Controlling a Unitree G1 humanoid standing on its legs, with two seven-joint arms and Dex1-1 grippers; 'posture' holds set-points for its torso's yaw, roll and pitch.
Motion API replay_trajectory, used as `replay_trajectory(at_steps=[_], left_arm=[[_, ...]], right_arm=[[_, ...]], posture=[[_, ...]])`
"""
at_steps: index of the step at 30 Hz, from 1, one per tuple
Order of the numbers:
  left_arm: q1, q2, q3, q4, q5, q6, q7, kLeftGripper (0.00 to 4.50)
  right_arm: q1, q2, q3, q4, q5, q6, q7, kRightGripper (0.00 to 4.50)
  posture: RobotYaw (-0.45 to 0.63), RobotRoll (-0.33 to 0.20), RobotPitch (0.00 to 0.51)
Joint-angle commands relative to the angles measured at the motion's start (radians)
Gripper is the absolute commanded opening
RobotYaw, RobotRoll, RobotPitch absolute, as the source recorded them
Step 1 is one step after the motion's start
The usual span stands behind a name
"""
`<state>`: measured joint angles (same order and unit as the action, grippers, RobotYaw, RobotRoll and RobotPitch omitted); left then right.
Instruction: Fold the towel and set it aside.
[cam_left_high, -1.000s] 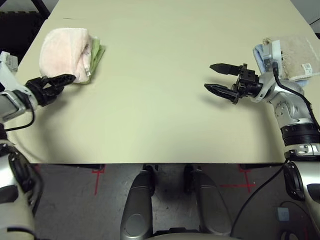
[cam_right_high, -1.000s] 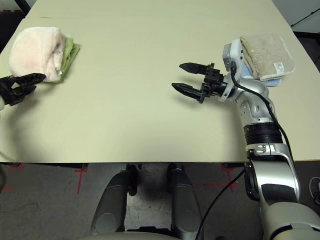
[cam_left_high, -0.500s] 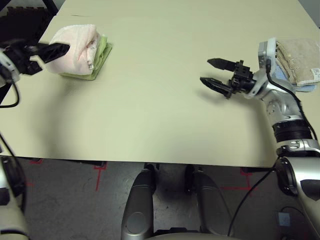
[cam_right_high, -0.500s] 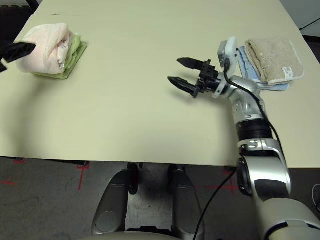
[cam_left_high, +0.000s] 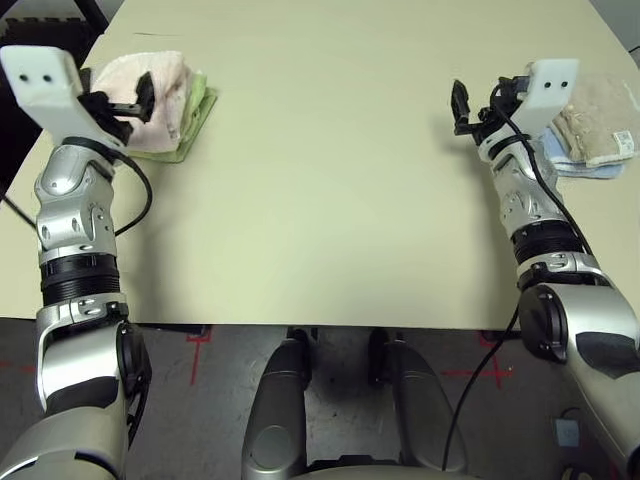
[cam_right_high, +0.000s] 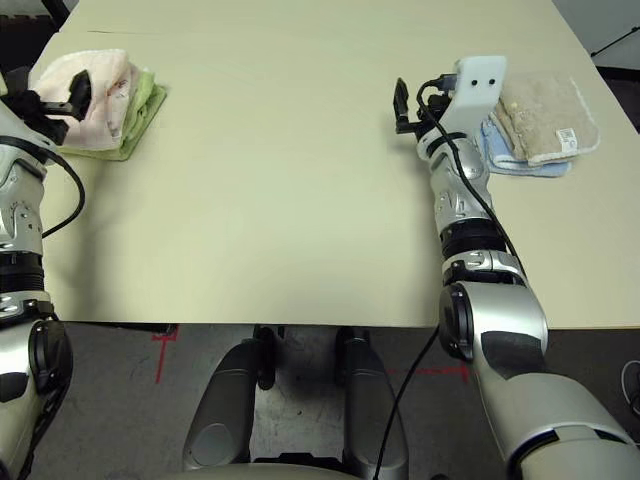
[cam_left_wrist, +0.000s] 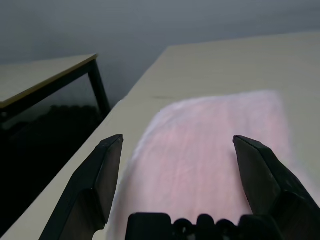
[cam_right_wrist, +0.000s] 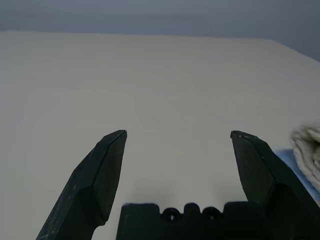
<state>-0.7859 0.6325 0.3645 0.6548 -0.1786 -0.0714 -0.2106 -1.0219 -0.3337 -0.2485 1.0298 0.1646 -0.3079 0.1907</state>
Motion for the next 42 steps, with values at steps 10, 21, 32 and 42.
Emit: replay_trajectory(at_steps=[10,21,32,42], left_arm=[[-0.070,0.043,-0.021,0.169,0.001,-0.085,-0.110,4.45],[-0.109,0.022,-0.052,0.126,-0.066,-0.055,-0.344,4.45],[-0.048,-0.010,-0.003,0.123,-0.100,-0.088,-0.295,4.45],[-0.032,-0.077,-0.011,0.012,-0.144,-0.042,-0.311,4.45]], right_arm=[[0.029,-0.090,-0.041,0.055,0.042,-0.032,0.152,4.50],[0.033,-0.097,-0.059,0.050,0.059,-0.015,0.177,4.50],[0.058,-0.131,-0.069,0.043,0.058,-0.041,0.201,4.50],[0.061,-0.118,-0.067,0.045,0.055,-0.049,0.193,4.50]], posture=[[-0.04,0.000,0.298],[-0.05,0.000,0.291],[-0.06,0.000,0.281],[-0.04,0.000,0.274]])
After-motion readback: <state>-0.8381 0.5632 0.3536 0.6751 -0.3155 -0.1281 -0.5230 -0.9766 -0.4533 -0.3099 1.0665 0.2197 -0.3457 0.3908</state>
